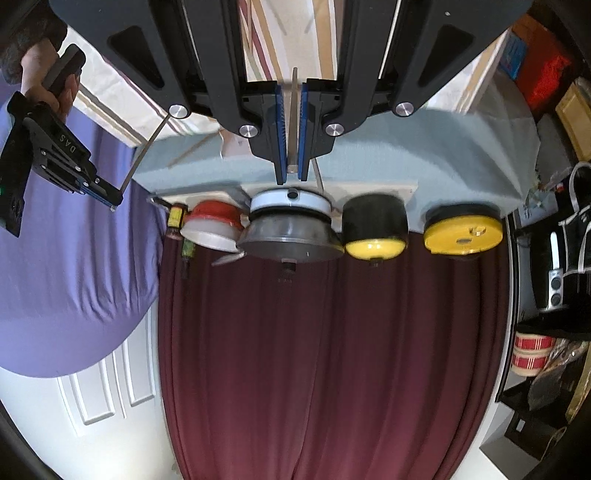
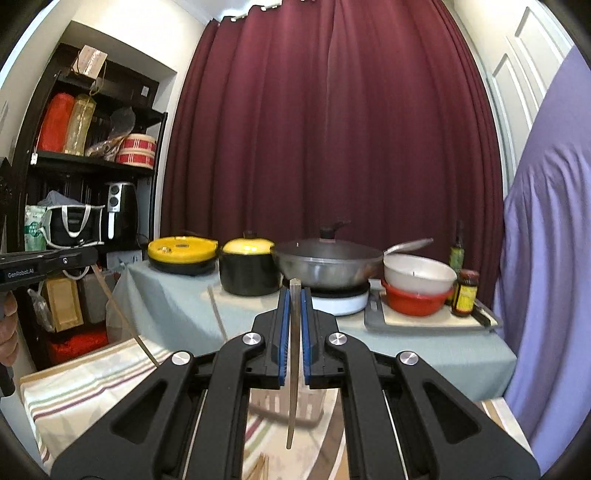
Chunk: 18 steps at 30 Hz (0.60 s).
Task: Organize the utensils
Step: 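Lift both held chopsticks and carry them over the white basket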
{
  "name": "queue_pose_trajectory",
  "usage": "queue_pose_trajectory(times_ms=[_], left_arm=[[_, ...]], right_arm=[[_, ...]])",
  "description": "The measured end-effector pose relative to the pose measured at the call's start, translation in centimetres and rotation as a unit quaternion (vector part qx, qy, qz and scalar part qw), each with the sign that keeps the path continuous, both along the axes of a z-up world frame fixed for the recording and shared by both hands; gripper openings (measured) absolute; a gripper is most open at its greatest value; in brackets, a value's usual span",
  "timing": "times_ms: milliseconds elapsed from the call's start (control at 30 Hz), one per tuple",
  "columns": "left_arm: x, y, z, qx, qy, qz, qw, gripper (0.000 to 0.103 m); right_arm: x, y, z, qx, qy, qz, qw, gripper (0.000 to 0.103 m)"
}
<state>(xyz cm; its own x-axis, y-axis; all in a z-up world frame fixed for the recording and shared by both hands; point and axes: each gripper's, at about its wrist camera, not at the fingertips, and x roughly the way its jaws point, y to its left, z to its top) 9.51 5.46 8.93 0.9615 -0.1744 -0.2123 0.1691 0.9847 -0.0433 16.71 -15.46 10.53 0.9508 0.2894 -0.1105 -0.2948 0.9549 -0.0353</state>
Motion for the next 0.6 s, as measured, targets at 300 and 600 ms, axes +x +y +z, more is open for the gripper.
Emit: queue_pose_trajectory(times_ms=[300, 600], left_arm=[[4.7, -0.7, 3.3, 0.001, -0.043, -0.008, 0.999, 0.007], [10.1, -1.3, 3.2, -0.002, -0.033, -0.009, 0.9994, 0.007]], right_arm=[[5.3, 0.2, 2.1, 0.005, -0.029, -0.003, 1.0, 0.006], [10.9, 0.2, 1.3, 0.01, -0.029, -0.007, 1.0, 0.006]])
